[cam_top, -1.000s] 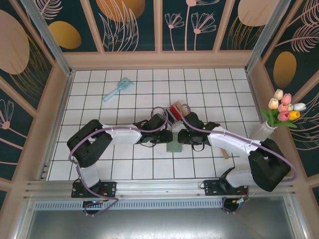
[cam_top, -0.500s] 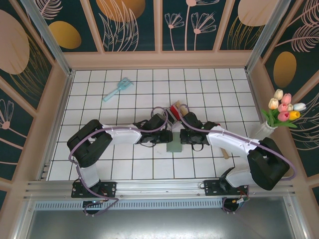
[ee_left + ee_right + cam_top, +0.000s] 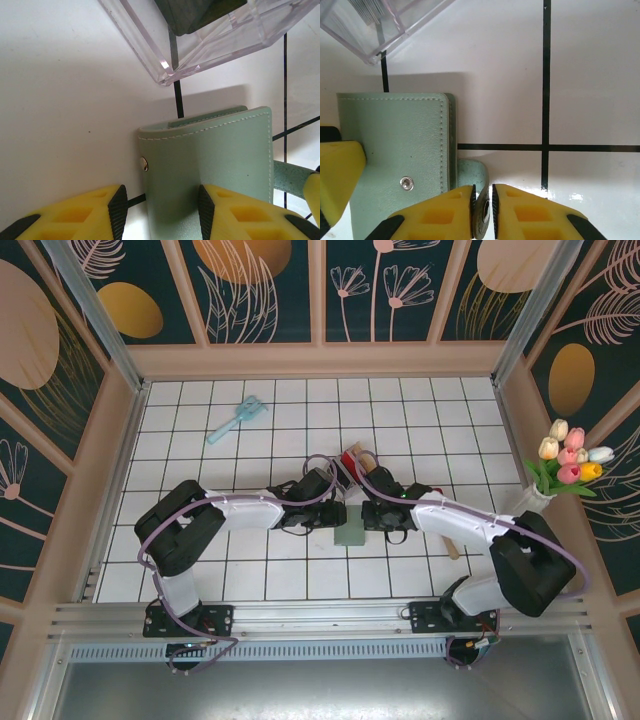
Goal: Put the credit cards into the card holder
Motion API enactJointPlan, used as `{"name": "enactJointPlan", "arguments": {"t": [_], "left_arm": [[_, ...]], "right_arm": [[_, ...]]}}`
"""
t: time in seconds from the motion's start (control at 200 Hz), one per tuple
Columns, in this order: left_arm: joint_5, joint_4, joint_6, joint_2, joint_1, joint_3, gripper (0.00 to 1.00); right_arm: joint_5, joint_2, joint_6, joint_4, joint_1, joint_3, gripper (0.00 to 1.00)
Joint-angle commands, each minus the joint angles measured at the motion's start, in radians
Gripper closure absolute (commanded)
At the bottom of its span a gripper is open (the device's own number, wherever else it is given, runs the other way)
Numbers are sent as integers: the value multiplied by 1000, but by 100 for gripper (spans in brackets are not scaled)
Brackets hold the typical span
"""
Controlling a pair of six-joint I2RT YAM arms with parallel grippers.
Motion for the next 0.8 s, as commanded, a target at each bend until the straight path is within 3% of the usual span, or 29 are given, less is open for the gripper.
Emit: {"name": "enactJointPlan", "arguments": {"t": [0.0,0.07,0.19,0.796], "left_arm": [[29,-16,11,54,-9,1,54],[31,-17,13,56,-9,3,54],[34,-18,13,58,-9,3,54],[44,-20,15,71,-9,15,55]], "right_arm": [[14,5,-5,-18,6,34,84],[18,-6,-4,-20,6,36,87],[13,-25,-3,-24,6,38,79],[-14,-53,0,-12,0,27,79]]}}
